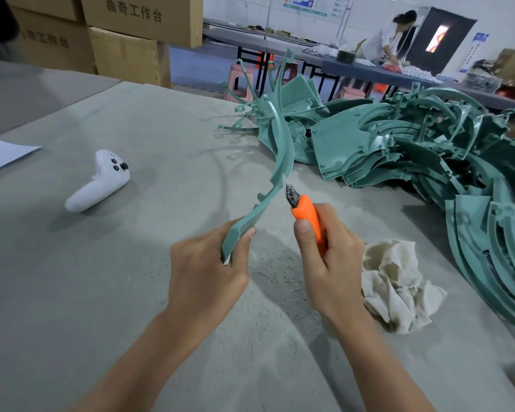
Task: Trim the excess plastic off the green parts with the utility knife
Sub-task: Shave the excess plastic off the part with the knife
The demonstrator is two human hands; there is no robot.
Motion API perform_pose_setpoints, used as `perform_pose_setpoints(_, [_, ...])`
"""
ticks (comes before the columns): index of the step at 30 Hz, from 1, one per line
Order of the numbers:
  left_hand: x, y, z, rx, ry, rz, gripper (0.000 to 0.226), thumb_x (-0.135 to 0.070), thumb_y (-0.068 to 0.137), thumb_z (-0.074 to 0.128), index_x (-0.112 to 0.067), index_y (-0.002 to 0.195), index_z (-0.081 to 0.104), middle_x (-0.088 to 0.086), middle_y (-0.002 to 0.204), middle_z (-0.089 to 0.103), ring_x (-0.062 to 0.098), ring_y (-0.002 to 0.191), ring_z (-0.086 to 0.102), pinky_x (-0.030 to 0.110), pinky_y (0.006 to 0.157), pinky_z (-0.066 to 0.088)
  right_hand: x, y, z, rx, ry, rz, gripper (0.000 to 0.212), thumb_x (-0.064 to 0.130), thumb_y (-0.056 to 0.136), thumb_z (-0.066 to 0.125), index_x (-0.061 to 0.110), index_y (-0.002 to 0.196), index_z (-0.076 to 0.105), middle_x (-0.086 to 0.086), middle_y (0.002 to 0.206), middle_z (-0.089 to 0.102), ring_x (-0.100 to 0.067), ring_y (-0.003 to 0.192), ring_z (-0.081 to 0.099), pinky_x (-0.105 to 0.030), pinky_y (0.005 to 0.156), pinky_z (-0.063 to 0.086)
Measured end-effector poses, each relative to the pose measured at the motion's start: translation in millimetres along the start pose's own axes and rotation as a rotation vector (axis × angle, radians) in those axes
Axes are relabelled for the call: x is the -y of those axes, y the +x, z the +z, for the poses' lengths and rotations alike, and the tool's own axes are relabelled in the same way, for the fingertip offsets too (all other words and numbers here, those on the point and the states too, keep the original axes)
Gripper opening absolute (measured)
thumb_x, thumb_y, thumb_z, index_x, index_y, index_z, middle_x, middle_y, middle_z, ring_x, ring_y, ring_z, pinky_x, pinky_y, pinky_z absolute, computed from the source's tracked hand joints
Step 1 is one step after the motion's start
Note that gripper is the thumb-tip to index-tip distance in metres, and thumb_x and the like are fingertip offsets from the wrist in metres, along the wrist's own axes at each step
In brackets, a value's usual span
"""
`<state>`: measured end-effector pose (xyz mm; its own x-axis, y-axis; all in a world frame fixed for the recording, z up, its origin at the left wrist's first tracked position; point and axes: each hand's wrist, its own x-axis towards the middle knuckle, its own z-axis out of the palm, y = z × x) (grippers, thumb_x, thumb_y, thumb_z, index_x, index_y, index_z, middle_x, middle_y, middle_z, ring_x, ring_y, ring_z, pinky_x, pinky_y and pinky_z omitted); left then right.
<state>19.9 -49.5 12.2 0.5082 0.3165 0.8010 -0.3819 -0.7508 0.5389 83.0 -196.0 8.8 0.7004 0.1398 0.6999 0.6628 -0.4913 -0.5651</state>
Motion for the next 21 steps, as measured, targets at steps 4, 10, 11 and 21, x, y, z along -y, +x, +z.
perform_pose_setpoints(4, [-5.0,-4.4,2.4,0.008,-0.080,-0.001,0.033,-0.006,0.076,0.073,-0.013,0.064,0.044,-0.029,0.053,0.043,-0.017,0.044,0.035,-0.006,0.049,0.020,-16.0,12.4,-7.1,-0.077,0.018,0.131,0.036,0.051,0.099,0.038,0.023,0.079,0.050,0.005,0.059,0.044,-0.007,0.051,0.038,-0.026,0.049,0.029])
perform_pose_setpoints(10, [-2.9,2.2,-2.0,-0.018,-0.060,-0.033,0.037,-0.010,0.079,0.071,-0.028,0.074,0.039,-0.025,0.053,0.044,-0.013,0.042,0.033,-0.003,0.046,0.019,-5.7,2.3,-10.0,-0.006,0.186,-0.036,0.039,0.050,0.103,0.036,0.018,0.090,0.055,0.004,0.063,0.045,-0.008,0.049,0.040,-0.018,0.046,0.029])
perform_pose_setpoints(11, [-3.3,1.7,-1.7,-0.011,-0.065,-0.025,0.037,-0.010,0.079,0.071,-0.027,0.076,0.039,-0.027,0.055,0.045,-0.014,0.042,0.034,-0.003,0.046,0.019,-2.8,1.2,-8.2,0.024,0.178,-0.064,0.037,0.049,0.103,0.037,0.019,0.092,0.055,0.006,0.062,0.044,-0.006,0.049,0.041,-0.014,0.049,0.028])
perform_pose_setpoints(21, [-4.4,3.6,-2.5,0.045,-0.109,-0.111,0.049,-0.018,0.080,0.069,-0.058,0.063,0.047,-0.024,0.053,0.045,-0.009,0.040,0.035,0.000,0.044,0.020,5.7,-1.3,-4.3,0.017,0.107,-0.103,0.033,0.046,0.102,0.038,0.018,0.091,0.054,0.007,0.061,0.040,-0.008,0.053,0.039,-0.019,0.052,0.028])
